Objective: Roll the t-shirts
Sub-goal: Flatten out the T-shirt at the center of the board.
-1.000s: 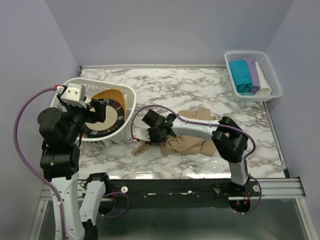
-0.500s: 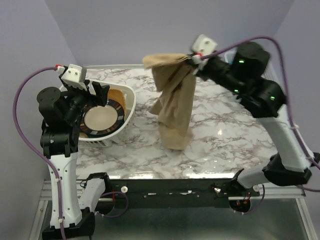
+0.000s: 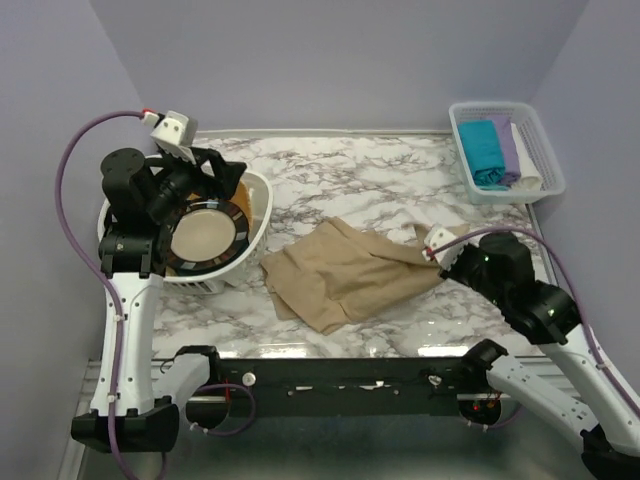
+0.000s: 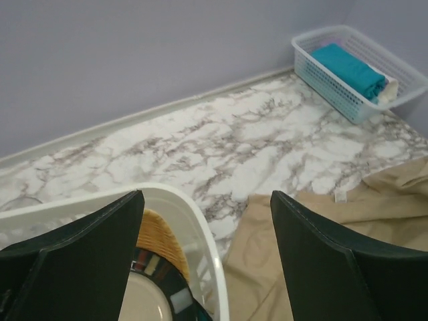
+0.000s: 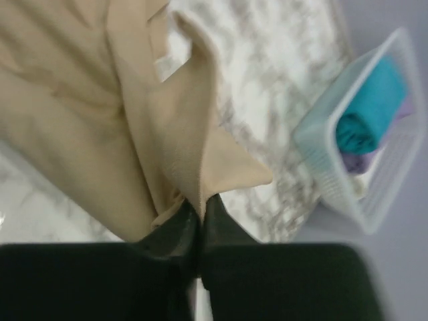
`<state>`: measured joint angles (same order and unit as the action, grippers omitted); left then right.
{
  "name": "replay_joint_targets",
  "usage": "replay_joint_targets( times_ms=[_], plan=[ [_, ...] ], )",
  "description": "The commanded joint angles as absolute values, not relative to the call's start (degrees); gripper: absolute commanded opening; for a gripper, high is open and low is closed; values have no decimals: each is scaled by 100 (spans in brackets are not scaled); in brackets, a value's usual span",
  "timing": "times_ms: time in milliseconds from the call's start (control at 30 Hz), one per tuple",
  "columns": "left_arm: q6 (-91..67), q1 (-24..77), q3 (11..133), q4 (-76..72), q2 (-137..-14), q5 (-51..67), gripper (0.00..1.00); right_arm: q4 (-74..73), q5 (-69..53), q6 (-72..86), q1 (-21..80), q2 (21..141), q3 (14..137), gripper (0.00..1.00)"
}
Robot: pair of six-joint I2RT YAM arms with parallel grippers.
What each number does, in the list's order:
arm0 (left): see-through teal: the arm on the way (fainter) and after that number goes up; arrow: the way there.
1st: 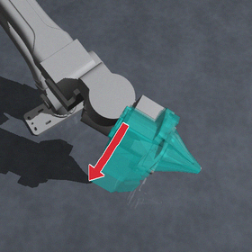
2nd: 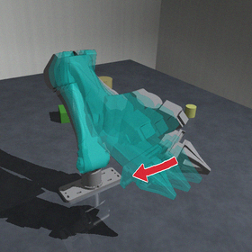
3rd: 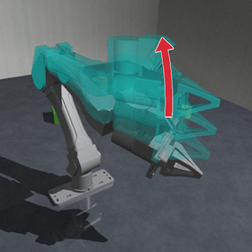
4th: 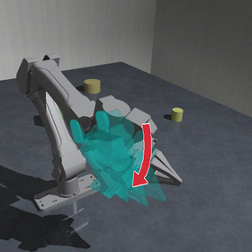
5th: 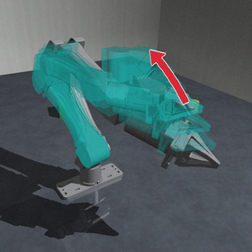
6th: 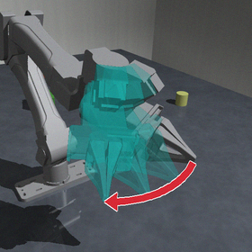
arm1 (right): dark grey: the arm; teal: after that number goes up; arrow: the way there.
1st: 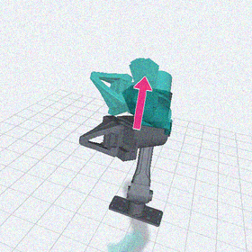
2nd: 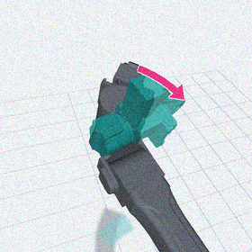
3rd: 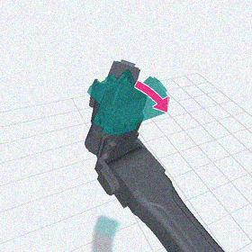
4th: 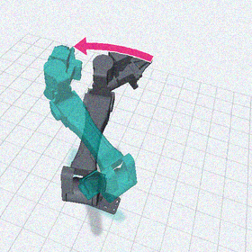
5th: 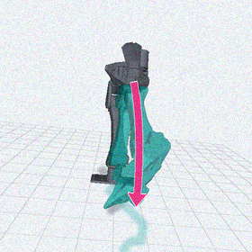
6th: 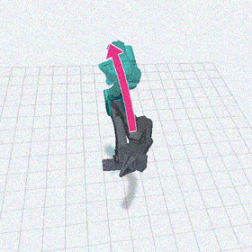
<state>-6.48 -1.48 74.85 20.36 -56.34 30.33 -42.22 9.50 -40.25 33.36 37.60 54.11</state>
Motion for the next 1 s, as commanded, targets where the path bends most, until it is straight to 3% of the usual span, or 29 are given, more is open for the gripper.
replay_joint_targets(
  times_ms=[0,67,200,500,700,967],
  plan=[
    [-274,552,6831,2696,-5467,3393,87,-5852,993,-3490,3313,2840,4773,41],
    [-71,877,6637,2969,-5405,3349,87,-5670,906,-3463,3313,2873,4912,68],
    [334,1343,5979,3524,-5405,3252,86,-4512,485,-3305,3313,4020,5325,76],
    [606,2407,5519,3200,-6178,2286,82,-2665,-394,-2681,3042,6669,5906,74],
    [686,2988,5801,3173,-6978,1942,75,-2688,-930,-3110,2576,8154,6125,65],
    [492,3217,5300,3269,-6838,2065,71,-3251,-1538,-4104,2505,9807,7258,60]
  ],
)
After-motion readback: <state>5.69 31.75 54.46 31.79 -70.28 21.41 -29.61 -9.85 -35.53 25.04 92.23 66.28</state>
